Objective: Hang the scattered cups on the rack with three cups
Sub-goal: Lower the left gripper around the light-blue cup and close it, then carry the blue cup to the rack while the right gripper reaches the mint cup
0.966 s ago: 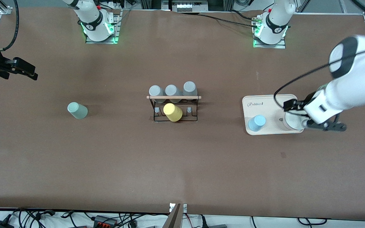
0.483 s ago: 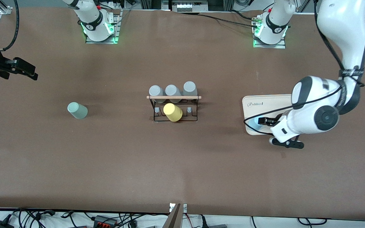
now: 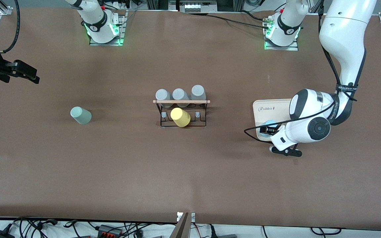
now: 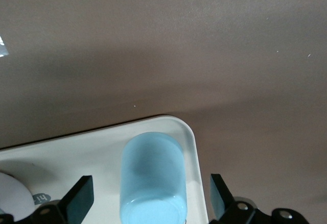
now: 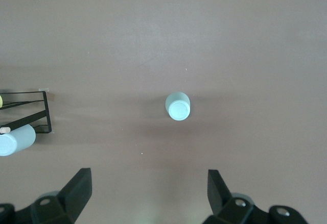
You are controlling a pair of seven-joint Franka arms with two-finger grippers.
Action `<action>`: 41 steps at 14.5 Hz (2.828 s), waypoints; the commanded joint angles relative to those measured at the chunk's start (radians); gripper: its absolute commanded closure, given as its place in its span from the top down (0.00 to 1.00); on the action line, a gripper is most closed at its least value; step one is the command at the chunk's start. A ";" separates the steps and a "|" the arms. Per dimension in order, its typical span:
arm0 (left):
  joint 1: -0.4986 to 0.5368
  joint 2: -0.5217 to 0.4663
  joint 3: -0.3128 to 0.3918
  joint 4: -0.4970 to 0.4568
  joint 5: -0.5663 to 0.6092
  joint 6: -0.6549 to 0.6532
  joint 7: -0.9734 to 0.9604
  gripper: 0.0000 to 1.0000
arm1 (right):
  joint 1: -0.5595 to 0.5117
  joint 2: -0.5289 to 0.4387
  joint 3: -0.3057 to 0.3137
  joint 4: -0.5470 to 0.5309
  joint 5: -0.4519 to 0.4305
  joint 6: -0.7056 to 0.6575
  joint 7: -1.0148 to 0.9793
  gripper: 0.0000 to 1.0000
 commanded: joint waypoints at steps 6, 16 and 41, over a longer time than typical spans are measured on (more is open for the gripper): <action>-0.014 0.001 -0.002 -0.051 0.027 0.015 -0.014 1.00 | 0.000 -0.023 0.004 -0.024 -0.010 0.014 0.007 1.00; -0.008 -0.002 0.006 -0.073 0.029 0.014 -0.011 0.93 | 0.000 -0.023 0.004 -0.024 -0.010 0.014 0.007 1.00; -0.194 0.048 -0.020 0.392 -0.290 -0.196 -0.683 0.01 | -0.011 0.022 0.002 -0.028 -0.045 0.008 -0.013 1.00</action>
